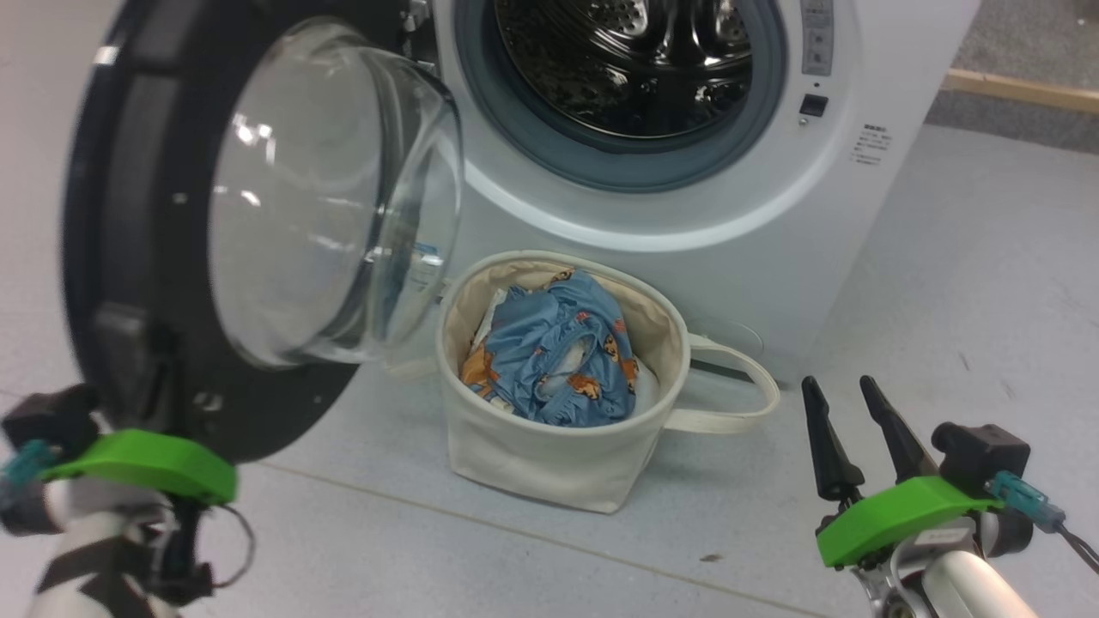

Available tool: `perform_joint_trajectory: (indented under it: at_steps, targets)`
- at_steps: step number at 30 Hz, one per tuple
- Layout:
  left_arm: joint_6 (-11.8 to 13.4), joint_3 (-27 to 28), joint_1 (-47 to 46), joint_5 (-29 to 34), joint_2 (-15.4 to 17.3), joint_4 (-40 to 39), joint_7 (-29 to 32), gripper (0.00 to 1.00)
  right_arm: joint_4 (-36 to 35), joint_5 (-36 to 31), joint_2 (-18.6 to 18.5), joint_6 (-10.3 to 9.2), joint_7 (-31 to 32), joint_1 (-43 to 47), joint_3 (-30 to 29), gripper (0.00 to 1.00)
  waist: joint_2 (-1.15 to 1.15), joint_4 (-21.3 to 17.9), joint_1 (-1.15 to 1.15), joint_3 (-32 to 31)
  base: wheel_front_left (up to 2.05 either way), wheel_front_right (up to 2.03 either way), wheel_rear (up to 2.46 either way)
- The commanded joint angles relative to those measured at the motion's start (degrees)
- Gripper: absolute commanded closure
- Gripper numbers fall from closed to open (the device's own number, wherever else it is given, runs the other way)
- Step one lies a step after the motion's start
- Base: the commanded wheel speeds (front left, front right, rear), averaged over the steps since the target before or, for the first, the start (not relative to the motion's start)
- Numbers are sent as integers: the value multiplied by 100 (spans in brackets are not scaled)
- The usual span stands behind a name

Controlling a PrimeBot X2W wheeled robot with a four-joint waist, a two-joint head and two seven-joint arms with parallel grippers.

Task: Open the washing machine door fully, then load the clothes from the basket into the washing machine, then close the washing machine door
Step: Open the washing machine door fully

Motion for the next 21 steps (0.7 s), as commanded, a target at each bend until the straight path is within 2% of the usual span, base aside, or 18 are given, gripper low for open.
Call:
perform_joint_trajectory:
  at_steps: [1,12,21]
  targets:
    - [-5,317,-367,-46,329,-98,-102,100,-158,-21,-27,42,-73,-182,35,0,0,-69,0,54,0,0,0]
    - [-134,948,-696,-382,1132,589,-227,100,-191,-60,-38,42,-73,-252,-89,0,0,-314,0,249,0,0,0]
    - [-186,1143,-1029,-463,1558,1218,-287,100,-187,-60,-32,42,-73,-322,-68,0,0,-355,0,325,0,0,0]
